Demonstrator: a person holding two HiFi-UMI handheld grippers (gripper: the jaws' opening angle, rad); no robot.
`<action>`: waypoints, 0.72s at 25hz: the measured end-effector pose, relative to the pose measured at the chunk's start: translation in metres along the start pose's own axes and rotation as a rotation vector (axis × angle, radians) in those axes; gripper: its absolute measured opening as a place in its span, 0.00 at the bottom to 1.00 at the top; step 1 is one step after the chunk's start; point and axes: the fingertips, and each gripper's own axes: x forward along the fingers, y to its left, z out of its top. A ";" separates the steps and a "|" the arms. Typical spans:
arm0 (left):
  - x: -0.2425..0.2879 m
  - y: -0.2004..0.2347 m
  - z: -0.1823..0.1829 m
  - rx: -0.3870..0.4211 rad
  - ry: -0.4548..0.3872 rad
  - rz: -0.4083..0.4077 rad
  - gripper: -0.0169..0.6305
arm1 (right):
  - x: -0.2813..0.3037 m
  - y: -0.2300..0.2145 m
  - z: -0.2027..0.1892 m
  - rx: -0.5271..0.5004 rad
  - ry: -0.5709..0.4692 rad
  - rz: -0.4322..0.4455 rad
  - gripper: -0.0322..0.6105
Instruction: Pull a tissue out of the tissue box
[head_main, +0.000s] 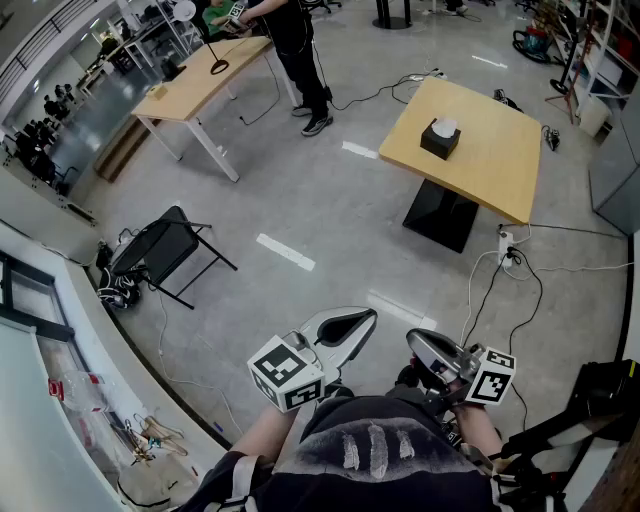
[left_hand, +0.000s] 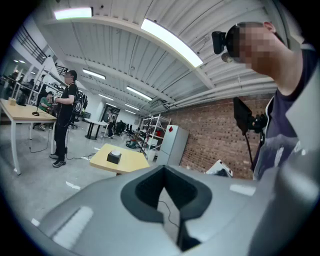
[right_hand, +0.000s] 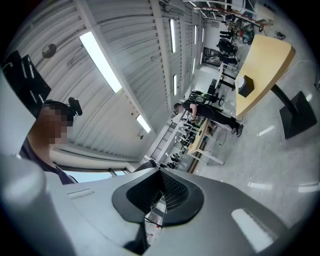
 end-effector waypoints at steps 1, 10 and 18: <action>0.011 -0.002 0.001 -0.006 0.005 0.009 0.03 | -0.008 -0.003 0.009 -0.003 0.005 0.004 0.04; 0.082 -0.027 0.011 -0.035 0.042 0.016 0.03 | -0.066 -0.031 0.073 0.028 -0.013 0.032 0.04; 0.115 -0.041 0.017 0.027 0.067 -0.108 0.03 | -0.072 -0.054 0.093 0.007 -0.027 0.001 0.05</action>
